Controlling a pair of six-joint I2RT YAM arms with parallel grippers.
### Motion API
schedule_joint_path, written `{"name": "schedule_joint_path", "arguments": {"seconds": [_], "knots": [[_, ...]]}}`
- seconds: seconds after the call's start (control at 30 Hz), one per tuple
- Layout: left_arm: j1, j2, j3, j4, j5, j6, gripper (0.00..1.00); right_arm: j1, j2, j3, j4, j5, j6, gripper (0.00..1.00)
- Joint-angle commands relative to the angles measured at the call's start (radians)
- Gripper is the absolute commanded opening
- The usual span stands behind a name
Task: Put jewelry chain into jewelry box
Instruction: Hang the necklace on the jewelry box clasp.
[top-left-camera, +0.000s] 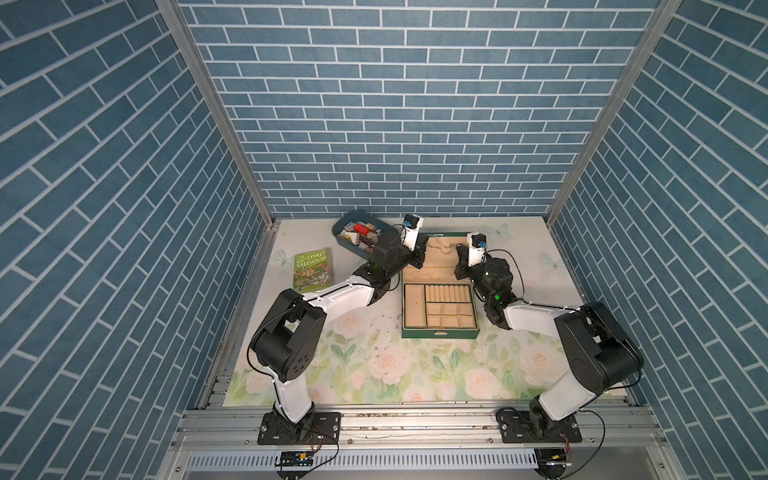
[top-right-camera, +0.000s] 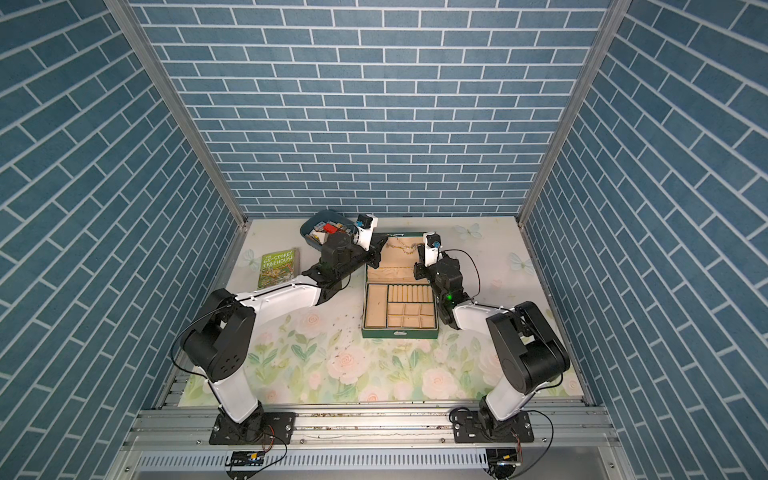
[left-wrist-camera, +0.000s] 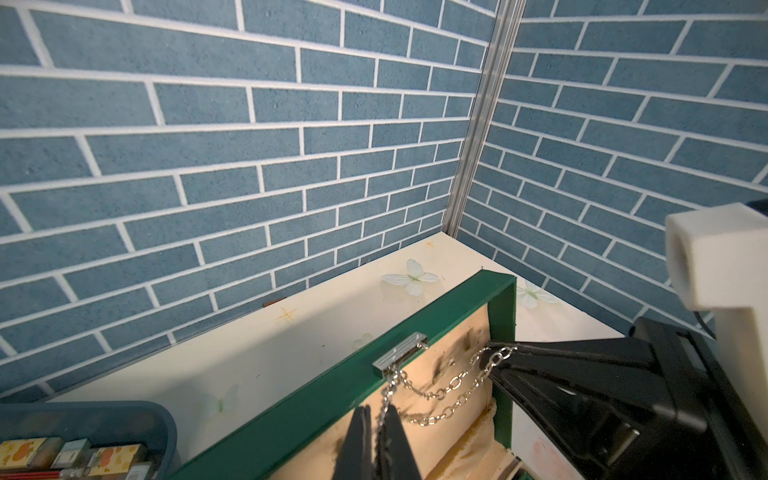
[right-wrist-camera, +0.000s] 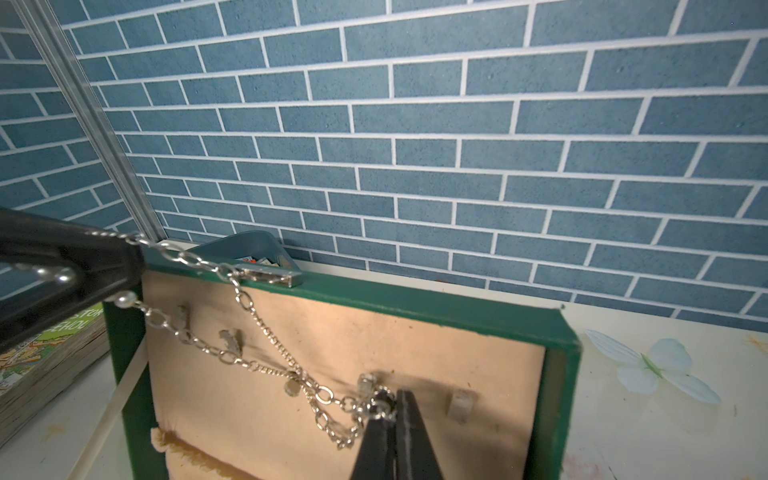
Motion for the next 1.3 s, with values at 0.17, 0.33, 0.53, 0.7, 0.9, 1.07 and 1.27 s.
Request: {"name": "schedule_joint_path", "arguments": {"seconds": [0.17,0.33,0.53,0.7,0.9,1.07,1.27], "knots": [[-0.019,-0.028,0.035,0.01,0.005,0.031,0.0,-0.005,-0.028,0.019,0.023,-0.003,0.012,0.0],[-0.023,-0.024,0.035,0.002,0.0,0.033,0.0,-0.004,-0.026,0.014,0.025,-0.001,0.012,0.0],[-0.026,-0.033,0.025,0.021,0.01,0.038,0.0,-0.005,-0.023,0.012,0.03,0.001,0.01,0.0],[-0.027,-0.053,0.006,0.067,0.042,0.036,0.0,-0.005,-0.019,0.011,0.032,0.003,0.01,0.0],[-0.028,-0.047,0.022,0.062,0.047,0.039,0.0,-0.004,-0.018,0.016,0.033,0.003,0.01,0.0],[-0.028,-0.043,0.024,0.066,0.051,0.037,0.0,-0.005,-0.017,0.014,0.036,0.003,0.01,0.0],[-0.028,-0.028,0.072,0.041,0.034,0.059,0.0,-0.005,-0.011,0.014,0.039,0.005,0.013,0.0]]}}
